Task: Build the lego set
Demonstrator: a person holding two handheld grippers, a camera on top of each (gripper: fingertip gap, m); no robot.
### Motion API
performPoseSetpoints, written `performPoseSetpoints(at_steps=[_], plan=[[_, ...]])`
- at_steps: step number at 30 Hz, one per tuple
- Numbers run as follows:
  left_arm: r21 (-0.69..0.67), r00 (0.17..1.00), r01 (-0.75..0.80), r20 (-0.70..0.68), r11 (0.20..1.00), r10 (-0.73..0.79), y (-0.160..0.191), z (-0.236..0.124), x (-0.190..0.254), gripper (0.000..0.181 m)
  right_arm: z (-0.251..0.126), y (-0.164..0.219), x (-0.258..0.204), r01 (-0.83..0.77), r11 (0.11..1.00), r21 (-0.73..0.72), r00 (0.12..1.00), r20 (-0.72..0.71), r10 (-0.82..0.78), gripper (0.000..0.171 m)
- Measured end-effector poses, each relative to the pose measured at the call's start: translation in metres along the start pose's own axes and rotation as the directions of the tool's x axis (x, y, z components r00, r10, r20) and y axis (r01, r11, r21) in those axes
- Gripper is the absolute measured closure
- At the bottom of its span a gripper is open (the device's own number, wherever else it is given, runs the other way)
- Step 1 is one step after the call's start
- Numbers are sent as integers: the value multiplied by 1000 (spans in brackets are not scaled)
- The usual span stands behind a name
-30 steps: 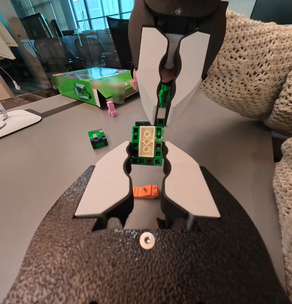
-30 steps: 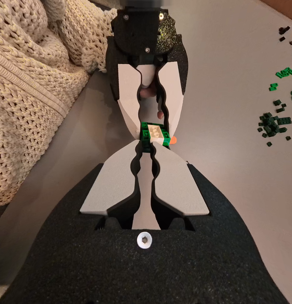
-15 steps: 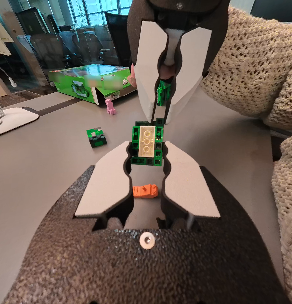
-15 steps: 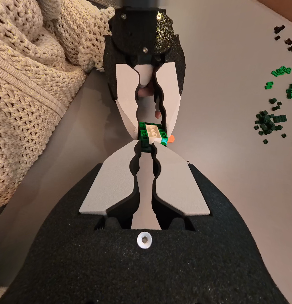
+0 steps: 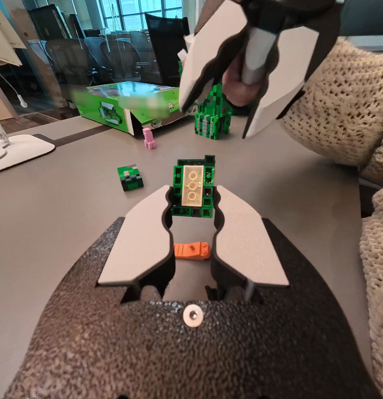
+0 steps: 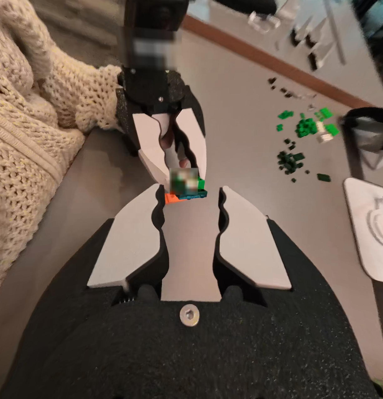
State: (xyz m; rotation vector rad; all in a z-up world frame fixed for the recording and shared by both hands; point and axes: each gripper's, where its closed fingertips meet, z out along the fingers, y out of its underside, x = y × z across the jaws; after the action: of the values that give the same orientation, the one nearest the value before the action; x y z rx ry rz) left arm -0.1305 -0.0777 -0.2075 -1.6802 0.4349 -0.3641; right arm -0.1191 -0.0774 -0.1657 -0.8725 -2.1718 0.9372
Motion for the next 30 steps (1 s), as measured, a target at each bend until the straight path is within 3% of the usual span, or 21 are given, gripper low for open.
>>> performPoseSetpoints(at_steps=[2,5,9,12,16,30], plan=[[-18,999,30,-36,999,-30,2,1,2,145,-4,2,1,90,996,26,989,-121,-86,117],[-55,983,138,-113,989,-143,5,2,6,145,-7,12,3,329,938,-110,892,-292,-346,110],[-81,973,186,-126,979,-195,8,3,2,145,-1,16,-4,602,729,-326,659,-312,-684,110],[-84,971,190,-133,978,-200,9,3,4,145,9,22,-3,691,567,-448,511,-253,-822,110],[-87,969,195,-137,977,-205,9,3,4,145,23,32,-1,732,446,-515,414,-184,-892,113],[-102,968,195,-141,975,-208,11,5,5,145,32,28,1,775,373,-511,327,-181,-928,145]])
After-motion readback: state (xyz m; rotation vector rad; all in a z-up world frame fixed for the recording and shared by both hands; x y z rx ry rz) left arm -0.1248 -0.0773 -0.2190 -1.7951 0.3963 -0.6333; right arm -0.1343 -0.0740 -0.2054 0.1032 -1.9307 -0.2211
